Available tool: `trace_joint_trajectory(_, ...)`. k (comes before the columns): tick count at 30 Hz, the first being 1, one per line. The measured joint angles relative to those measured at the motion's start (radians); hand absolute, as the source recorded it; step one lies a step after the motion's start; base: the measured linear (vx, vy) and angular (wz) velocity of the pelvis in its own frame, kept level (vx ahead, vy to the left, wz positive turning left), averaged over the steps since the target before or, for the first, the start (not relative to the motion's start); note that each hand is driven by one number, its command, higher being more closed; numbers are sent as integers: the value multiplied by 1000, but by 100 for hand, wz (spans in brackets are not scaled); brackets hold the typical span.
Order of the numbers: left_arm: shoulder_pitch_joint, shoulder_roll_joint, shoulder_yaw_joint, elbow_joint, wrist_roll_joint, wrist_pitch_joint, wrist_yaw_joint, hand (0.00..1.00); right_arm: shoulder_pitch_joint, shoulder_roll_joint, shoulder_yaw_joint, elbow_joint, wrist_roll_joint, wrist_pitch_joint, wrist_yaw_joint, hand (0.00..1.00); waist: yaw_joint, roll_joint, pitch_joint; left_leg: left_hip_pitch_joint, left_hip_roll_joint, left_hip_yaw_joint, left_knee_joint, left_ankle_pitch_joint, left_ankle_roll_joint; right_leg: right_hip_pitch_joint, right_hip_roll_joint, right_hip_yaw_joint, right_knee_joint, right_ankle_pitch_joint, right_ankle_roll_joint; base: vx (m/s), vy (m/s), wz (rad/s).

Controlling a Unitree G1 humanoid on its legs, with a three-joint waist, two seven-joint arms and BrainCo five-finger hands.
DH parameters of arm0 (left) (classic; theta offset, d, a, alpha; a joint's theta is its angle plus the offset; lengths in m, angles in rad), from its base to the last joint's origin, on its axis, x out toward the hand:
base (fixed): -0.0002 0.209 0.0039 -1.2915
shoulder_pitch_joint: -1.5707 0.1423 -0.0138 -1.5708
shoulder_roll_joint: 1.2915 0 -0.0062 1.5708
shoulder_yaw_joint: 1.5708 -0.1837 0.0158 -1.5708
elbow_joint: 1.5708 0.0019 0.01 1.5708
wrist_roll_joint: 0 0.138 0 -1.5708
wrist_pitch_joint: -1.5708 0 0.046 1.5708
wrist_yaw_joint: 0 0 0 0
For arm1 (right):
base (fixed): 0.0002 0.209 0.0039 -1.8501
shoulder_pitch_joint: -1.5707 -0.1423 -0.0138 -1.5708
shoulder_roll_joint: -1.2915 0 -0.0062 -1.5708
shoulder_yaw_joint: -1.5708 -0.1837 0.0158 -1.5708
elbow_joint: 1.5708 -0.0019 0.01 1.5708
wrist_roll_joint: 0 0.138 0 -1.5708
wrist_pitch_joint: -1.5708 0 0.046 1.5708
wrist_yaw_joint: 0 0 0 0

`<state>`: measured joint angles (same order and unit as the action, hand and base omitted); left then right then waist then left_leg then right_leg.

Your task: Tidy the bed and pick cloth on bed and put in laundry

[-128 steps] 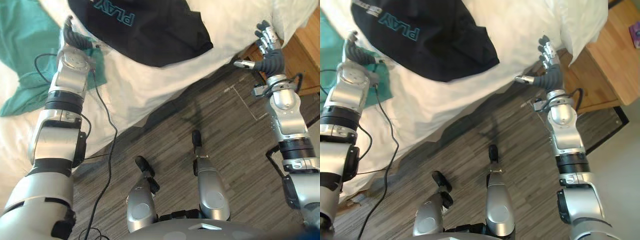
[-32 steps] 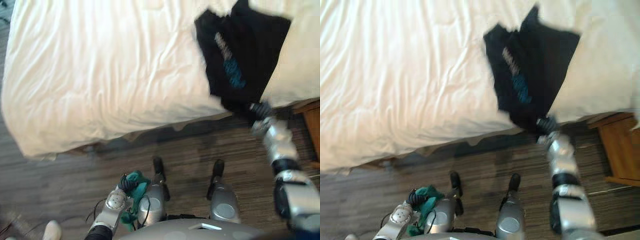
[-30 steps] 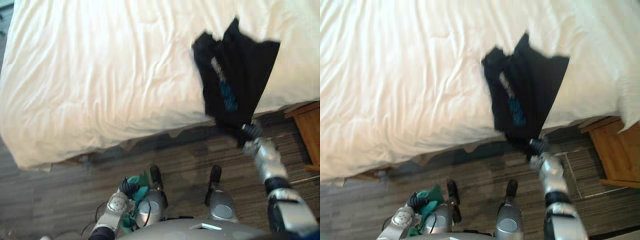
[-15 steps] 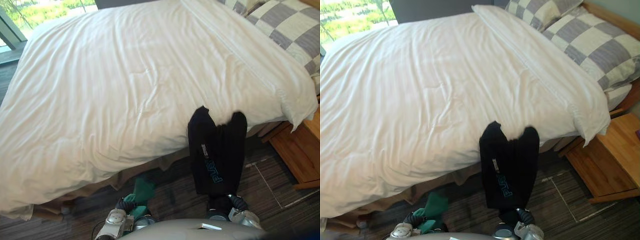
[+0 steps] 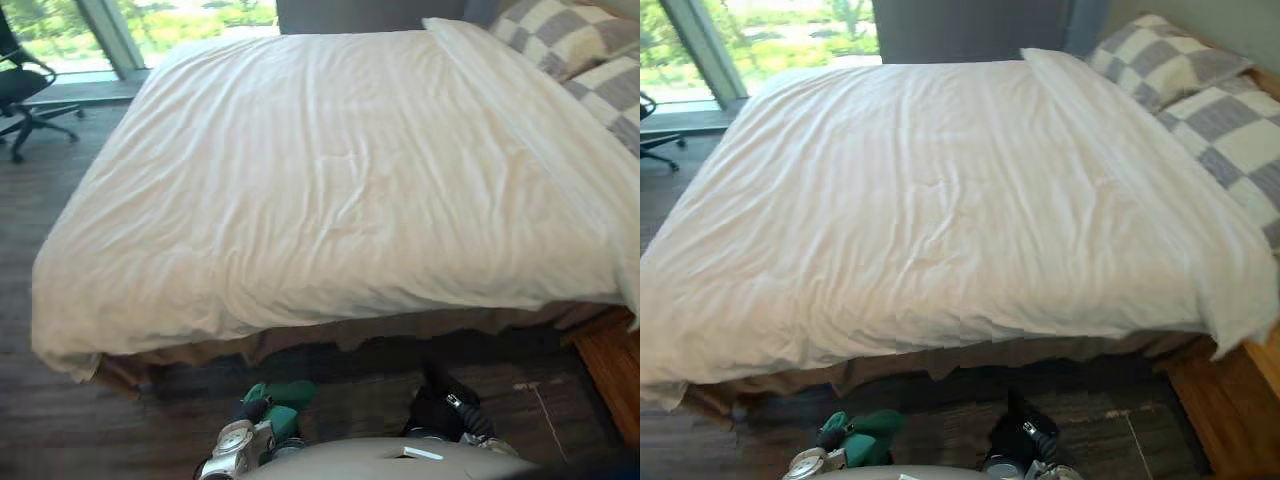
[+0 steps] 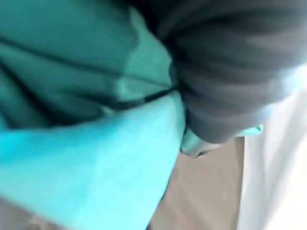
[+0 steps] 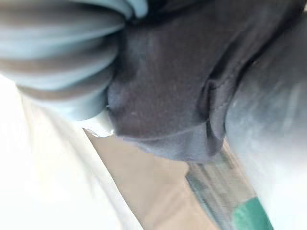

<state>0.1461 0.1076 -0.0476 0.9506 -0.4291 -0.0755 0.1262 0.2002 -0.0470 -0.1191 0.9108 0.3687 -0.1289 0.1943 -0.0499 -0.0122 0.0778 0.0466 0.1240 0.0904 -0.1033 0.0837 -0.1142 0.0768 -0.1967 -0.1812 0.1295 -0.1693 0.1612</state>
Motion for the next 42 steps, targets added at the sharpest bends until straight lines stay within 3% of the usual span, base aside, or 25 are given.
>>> trace_joint_trajectory(6, 117, -22, -8, -191, -109, -99, -55, 100, 34, 1, 183, -195, 3, 5, 88, 100, 28, -4, -5, -61, -14, -105, 5, 23, 4, 35, 4, -90, -10, -30, -25, 105, -57, 69)
trace_joint_trajectory(8, 160, -27, -30, -271, -160, -131, -55, 100, 36, 0, 228, -242, 5, 21, 119, 100, 55, -1, -3, -68, -21, -129, 5, 33, 9, 52, 3, -131, -10, -47, -28, 24, -74, 75)
trace_joint_trajectory(10, 194, -31, -43, -332, -199, -146, -57, 100, 46, 2, 252, -276, 11, 37, 124, 100, 62, -4, -5, -94, -47, -126, 4, 67, 41, 80, -12, -210, 0, -71, -23, 8, -45, 123)
trace_joint_trajectory(11, 195, -32, -66, -371, -216, -149, -60, 100, 59, 7, 252, -303, 11, 47, 124, 100, 47, -17, -2, -137, -93, -74, 0, 141, 116, 98, -41, -303, 14, -80, -30, -5, 12, 221)
trace_joint_trajectory(12, 200, -50, -78, -407, -216, -156, -73, 100, 80, -5, 252, -342, 11, 50, 120, 100, 36, -11, 8, -150, -112, 88, 5, 67, 303, 128, -48, -396, 15, -73, -31, -4, 45, 231)
trace_joint_trajectory(13, 206, -60, -80, -418, -216, -157, -81, 100, 92, -10, 252, -345, 10, 50, 112, 100, 42, -2, 14, -151, -106, 174, 8, 45, 325, 148, -35, -429, 15, -72, -28, 29, 72, 241)
trace_joint_trajectory(15, 209, -56, -102, -439, -214, -160, -94, 100, 126, -18, 261, -368, 6, 57, 75, 100, 42, -13, 32, -152, -67, 422, 141, -82, 333, 246, -49, -565, 27, -65, -18, 76, 58, 250)
trace_joint_trajectory(16, 220, -69, -117, -451, -212, -160, -98, 100, 130, -44, 267, -381, 4, 57, 54, 100, 42, 9, 32, -150, -42, 482, 177, -103, 332, 259, -58, -618, 103, -65, -19, 94, 69, 247)
trace_joint_trajectory(17, 223, -99, -129, -455, -207, -160, -99, 100, 121, -79, 267, -393, 5, 52, 35, 100, 32, 66, 47, -152, -19, 470, 167, -102, 332, 242, -69, -658, 228, -57, -50, 75, 64, 205)
trace_joint_trajectory(18, 218, -106, -129, -457, -206, -159, -100, 100, 109, -91, 267, -392, 8, 49, 28, 100, 23, 86, 52, -154, -5, 467, 155, -105, 328, 236, -40, -640, 189, -102, -40, 20, 65, 187)
trace_joint_trajectory(19, 222, -91, -119, -478, -206, -164, -100, 100, 86, -83, 273, -403, 12, 42, 17, 100, 24, 52, 56, -171, -22, 515, 168, -132, 309, 210, -21, -633, -6, -73, -80, 9, 38, 123)
trace_joint_trajectory(20, 226, -75, -114, -494, -206, -168, -100, 100, 79, -74, 280, -417, 13, 36, 15, 100, 32, 17, 64, -182, -38, 537, 212, -137, 302, 209, -57, -645, -11, -74, -5, 45, 37, 109)
trace_joint_trajectory(21, 235, -80, -118, -496, -206, -163, -98, 100, 79, -75, 284, -427, 20, 28, 7, 100, 44, 25, 68, -167, -8, 538, 268, -106, 254, 220, -53, -683, -5, -67, 12, 131, 27, 89)
trace_joint_trajectory(22, 249, -83, -121, -495, -206, -158, -97, 100, 80, -71, 290, -424, 24, 24, -2, 100, 37, 16, 75, -122, -32, 533, 204, -34, 177, 257, -52, -699, -2, -67, 15, 137, 19, 89)
trace_joint_trajectory(24, 247, -80, -132, -497, -205, -148, -96, 100, 84, -70, 313, -421, 41, 25, -18, 100, 52, 3, 75, -64, -92, 495, 88, 11, 187, 282, -68, -709, 14, -38, 7, 131, 105, 69)
trace_joint_trajectory(27, 236, -40, -164, -502, -166, -146, -95, 100, 68, -43, 347, -418, 49, 20, -35, 100, 62, -9, 84, -44, -126, 439, 6, 40, 192, 278, -80, -710, 69, -5, -21, 113, 52, 57)
trace_joint_trajectory(29, 224, -19, -175, -495, -158, -134, -94, 100, 63, -35, 364, -415, 37, 8, -50, 100, 60, -5, 86, -46, -123, 387, 6, 32, 199, 259, -91, -694, 165, 15, -93, 131, -19, 74)
trace_joint_trajectory(30, 220, -23, -180, -492, -157, -128, -92, 100, 66, -32, 372, -412, 30, -1, -54, 100, 50, 14, 89, -46, -105, 348, 6, 30, 202, 237, -81, -638, 213, -24, -133, 127, -35, 106)
trace_joint_trajectory(31, 203, -11, -189, -479, -147, -128, -89, 100, 76, -33, 384, -413, 25, -21, -64, 100, 41, 28, 98, -47, -81, 289, 6, 32, 198, 184, -17, -483, 196, -88, -127, 114, -37, 114)
trace_joint_trajectory(33, 174, 3, -211, -428, -146, -132, -85, 100, 97, -34, 381, -413, 30, -43, -71, 100, 37, 28, 98, -46, -74, 237, 7, 41, 189, 109, 37, -292, 158, -99, -128, 84, -43, 111)
trace_joint_trajectory(35, 170, 27, -241, -420, -138, -147, -84, 100, 123, -34, 377, -415, 42, -68, -67, 100, 39, 14, 91, -45, -93, 186, 7, 49, 177, 50, 56, -156, 83, -79, -119, 68, -67, 93)
trace_joint_trajectory(36, 172, 48, -251, -432, -134, -159, -85, 100, 130, -32, 375, -415, 54, -78, -59, 100, 41, -20, 80, -41, -122, 167, 6, 53, 171, 19, 41, -102, 48, -20, -115, 60, -96, 96)
trace_joint_trajectory(37, 161, 50, -265, -412, -126, -166, -81, 100, 134, -35, 364, -405, 89, -85, -45, 100, 37, -18, 82, -25, -136, 128, 4, 57, 162, 26, 23, -111, 77, -46, -89, 63, -97, 66)
trace_joint_trajectory(39, 168, 29, -279, -413, -127, -167, -80, 100, 133, -56, 355, -405, 146, -88, -33, 100, 50, 6, 65, -19, -126, 119, 2, 56, 153, 40, 36, -110, 56, -50, -90, 31, -109, 14)
trace_joint_trajectory(42, 191, 16, -308, -413, -127, -164, -85, 100, 118, -73, 354, -397, 159, -98, -19, 100, 42, 34, 53, -25, -108, 119, -1, 48, 132, 43, 57, -104, 31, -48, -92, -3, -89, -7)
